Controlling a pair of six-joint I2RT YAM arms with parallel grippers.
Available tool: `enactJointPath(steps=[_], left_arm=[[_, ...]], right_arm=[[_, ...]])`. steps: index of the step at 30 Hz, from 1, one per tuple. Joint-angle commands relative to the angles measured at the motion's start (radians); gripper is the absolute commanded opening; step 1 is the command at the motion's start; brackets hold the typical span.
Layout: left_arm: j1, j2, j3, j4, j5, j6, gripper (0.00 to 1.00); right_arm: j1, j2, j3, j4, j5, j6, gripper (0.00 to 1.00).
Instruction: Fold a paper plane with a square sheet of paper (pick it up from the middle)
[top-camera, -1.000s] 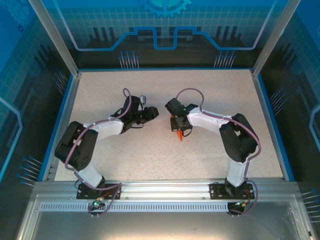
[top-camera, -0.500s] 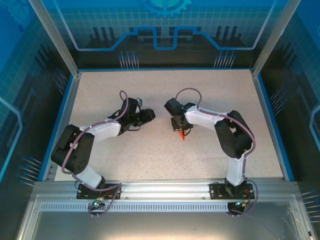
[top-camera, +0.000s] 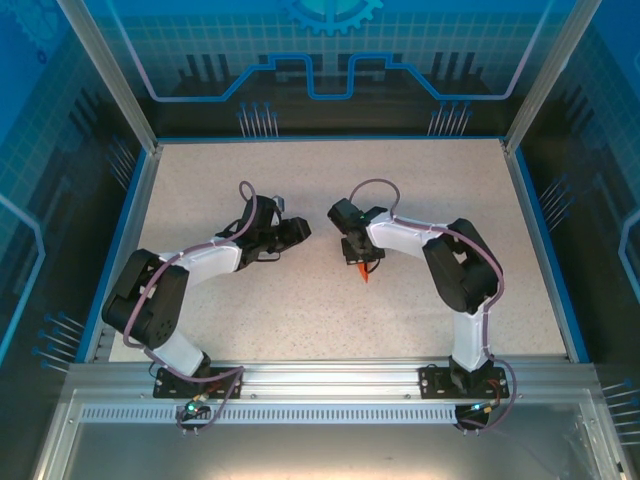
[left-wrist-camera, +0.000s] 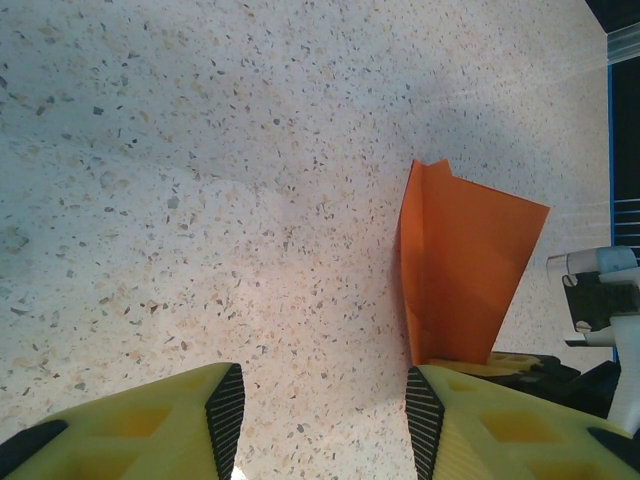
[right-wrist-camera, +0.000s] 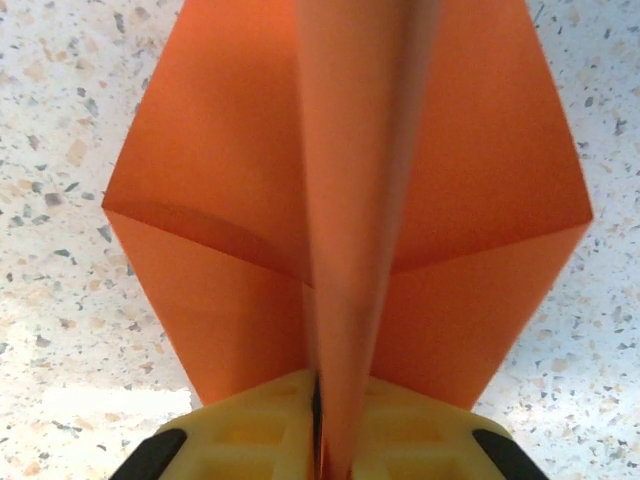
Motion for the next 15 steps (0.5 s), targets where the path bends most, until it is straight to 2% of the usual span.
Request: enactJointPath(steps=[1, 8, 11, 15], left_arm=[[0.005, -0.006, -0.009, -0.029, -0.015, 0.035, 0.51], [0.008, -0.037, -0.016, -0.056, -0.042, 0.04, 0.53], [0.01, -0.057, -0.026, -0.082, -0.075, 0.039, 0.58], [0.016, -0.094, -0.041, -0.13, -0.139, 0.037, 0.67]], right_arm=[[-0.012, 0.019, 0.028, -0.025, 0.0, 0.001, 0.09], [-0.047, -0.084, 0.05, -0.025, 0.029, -0.021, 0.07], [-0.106, -0.09, 0.083, -0.018, 0.017, -0.04, 0.07], [-0.188, -0.025, 0.148, -0.003, -0.007, -0.064, 0.07]])
